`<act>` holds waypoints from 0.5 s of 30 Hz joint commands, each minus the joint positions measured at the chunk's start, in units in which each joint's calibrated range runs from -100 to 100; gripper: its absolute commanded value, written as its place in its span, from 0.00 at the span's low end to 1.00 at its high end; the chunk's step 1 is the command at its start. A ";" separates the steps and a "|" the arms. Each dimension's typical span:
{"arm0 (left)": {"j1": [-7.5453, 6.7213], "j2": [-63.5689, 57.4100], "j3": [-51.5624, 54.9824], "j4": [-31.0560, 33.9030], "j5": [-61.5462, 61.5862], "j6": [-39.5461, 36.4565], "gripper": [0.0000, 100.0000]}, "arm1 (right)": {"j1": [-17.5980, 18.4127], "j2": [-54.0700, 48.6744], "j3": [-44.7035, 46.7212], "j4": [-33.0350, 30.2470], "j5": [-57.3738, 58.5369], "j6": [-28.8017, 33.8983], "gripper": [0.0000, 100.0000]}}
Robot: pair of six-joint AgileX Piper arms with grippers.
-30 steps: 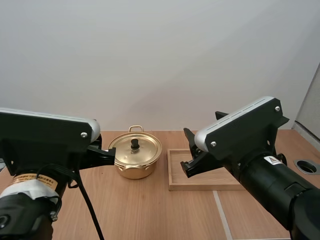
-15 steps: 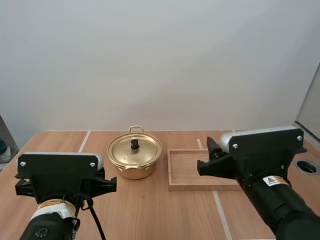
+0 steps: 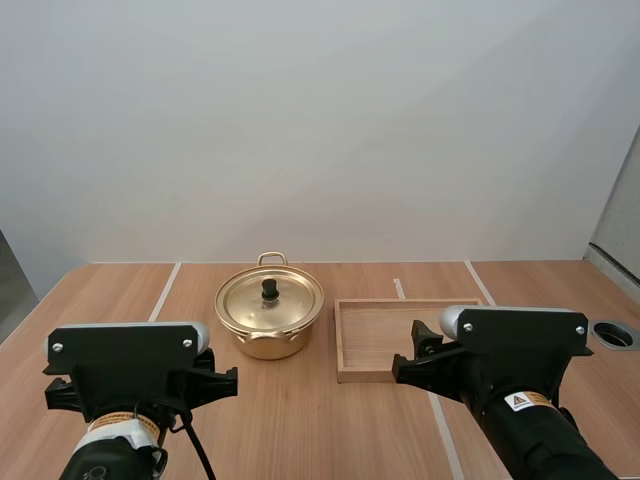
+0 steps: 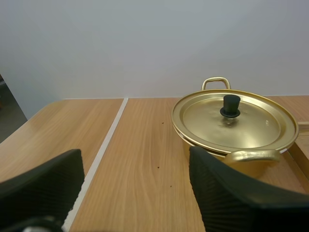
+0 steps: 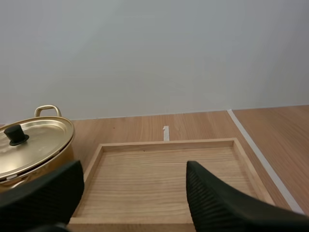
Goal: Open the pot, put the pineapple inside, and close it
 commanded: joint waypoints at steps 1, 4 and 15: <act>-0.11 -0.22 0.09 -0.93 -0.87 -0.73 1.00 | -0.23 -0.32 0.00 -4.42 4.45 0.84 1.00; -0.11 -0.22 0.09 -0.93 -0.87 -0.73 1.00 | -0.23 -0.32 0.00 -7.25 7.98 0.84 1.00; -0.11 -0.22 0.09 -0.93 -0.87 -0.85 0.62 | 4.58 -1.22 0.00 -7.60 8.25 0.84 1.00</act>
